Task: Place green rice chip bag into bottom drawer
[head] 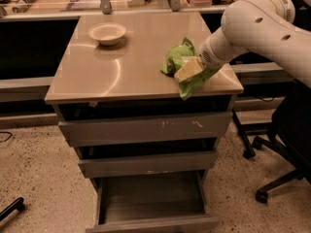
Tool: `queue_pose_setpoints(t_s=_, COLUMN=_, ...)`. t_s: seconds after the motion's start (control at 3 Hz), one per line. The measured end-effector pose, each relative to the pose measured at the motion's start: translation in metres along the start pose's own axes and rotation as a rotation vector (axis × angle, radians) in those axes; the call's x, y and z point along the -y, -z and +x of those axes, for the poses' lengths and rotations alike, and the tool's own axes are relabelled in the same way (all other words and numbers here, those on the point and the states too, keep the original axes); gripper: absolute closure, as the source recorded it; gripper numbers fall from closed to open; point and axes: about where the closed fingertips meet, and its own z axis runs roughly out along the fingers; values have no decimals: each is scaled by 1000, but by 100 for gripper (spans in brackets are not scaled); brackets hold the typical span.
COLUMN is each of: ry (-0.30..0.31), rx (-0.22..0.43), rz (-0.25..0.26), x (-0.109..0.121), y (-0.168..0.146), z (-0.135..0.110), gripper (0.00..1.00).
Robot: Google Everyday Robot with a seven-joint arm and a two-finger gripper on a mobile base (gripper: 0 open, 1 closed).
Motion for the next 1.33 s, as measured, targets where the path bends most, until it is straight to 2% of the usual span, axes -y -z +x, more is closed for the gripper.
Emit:
queue_pose_setpoints(t_s=0.67, ry=5, rx=-7, rz=-2, x=2, y=-9, z=10, gripper=64)
queue_pose_setpoints(t_s=1.0, ry=67, rx=22, rz=-25, x=-6, y=1, z=3, gripper=88)
queue_pose_setpoints(t_s=1.33, ry=161, rx=68, rz=-98, x=-24, y=34, z=-8, gripper=100)
